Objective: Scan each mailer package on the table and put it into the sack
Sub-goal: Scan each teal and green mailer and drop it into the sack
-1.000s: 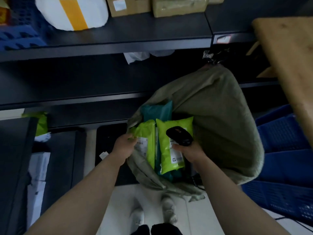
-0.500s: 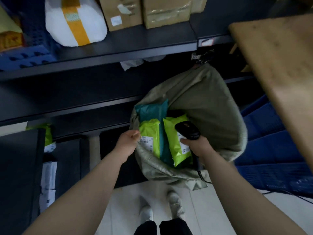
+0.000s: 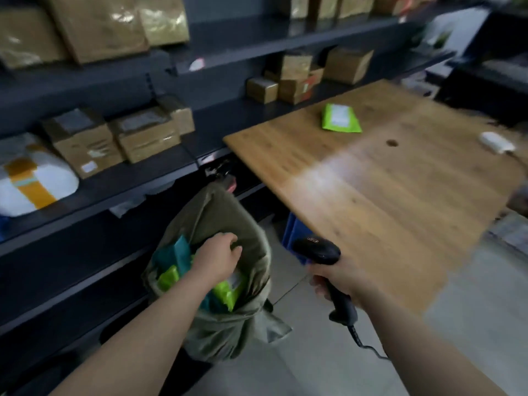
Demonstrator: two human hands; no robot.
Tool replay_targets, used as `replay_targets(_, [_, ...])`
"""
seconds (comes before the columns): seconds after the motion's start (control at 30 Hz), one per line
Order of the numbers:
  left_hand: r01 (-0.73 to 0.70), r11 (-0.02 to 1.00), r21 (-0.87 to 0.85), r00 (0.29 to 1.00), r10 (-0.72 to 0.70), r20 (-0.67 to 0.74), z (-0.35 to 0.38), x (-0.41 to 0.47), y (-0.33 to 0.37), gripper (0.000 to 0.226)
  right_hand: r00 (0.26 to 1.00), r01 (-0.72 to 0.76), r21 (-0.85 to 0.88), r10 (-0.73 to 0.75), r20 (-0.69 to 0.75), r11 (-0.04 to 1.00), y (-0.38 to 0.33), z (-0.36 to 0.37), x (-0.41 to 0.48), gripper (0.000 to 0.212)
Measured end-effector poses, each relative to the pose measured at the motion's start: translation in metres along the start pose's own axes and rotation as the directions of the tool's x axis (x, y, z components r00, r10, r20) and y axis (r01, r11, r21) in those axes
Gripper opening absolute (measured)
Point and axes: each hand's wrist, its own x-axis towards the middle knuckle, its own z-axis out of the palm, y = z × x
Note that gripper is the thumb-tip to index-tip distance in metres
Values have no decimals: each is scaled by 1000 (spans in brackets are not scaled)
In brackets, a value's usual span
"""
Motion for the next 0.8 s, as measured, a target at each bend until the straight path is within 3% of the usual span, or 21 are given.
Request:
replay_targets(0.17, [-271,940,207,957,287,-50,11,9,133,32,991,72,-13,-73,-115,997,11,-120,-27,17])
replay_targets(0.27, [-343,889,303,925,376,-53,30,16,206,29,983,115,-22,-117,-144,993,16,-186,-29,18])
replay_targets(0.5, [-311,855,414,924,374,-77,74,40,328,36,972,153,-89,-166,-169,984,12,-311,-8,20])
replay_targets(0.8, [-237,867,438,926,338,-168,88,132,388,29,963,208,-135,-227,-144,969,-53,-410,85,23])
